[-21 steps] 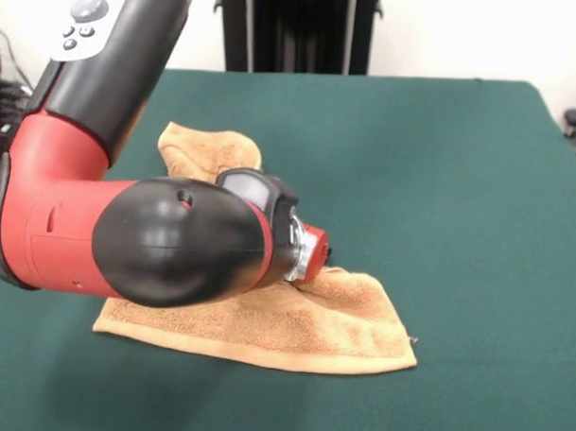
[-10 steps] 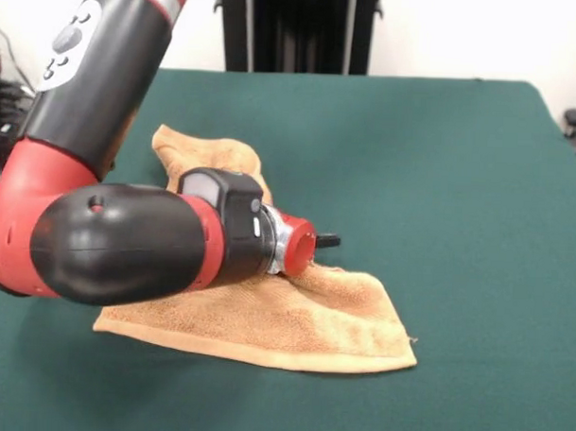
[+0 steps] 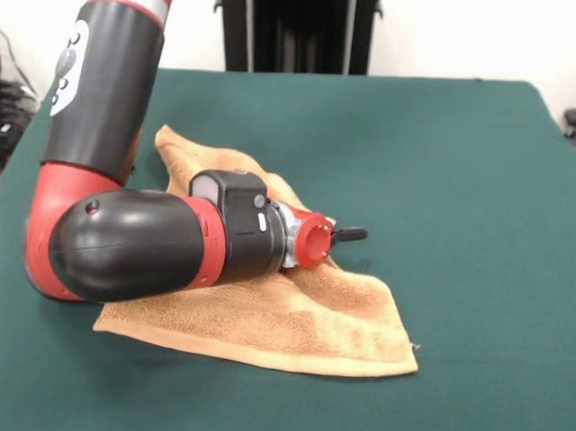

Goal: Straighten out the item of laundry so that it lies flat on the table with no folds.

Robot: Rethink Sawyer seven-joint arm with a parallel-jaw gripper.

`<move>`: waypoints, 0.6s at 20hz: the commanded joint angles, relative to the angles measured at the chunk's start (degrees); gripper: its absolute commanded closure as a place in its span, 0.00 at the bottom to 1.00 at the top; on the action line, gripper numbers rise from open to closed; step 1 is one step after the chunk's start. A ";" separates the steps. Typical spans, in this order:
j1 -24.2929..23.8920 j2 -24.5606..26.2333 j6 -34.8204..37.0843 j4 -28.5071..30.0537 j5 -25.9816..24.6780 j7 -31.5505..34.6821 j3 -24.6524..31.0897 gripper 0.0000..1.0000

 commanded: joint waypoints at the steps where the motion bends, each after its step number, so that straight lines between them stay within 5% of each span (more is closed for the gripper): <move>1: 2.02 1.52 -11.95 14.14 4.42 11.42 -4.24 0.00; 12: -0.50 -4.69 -18.88 29.22 12.70 14.62 -6.64 0.00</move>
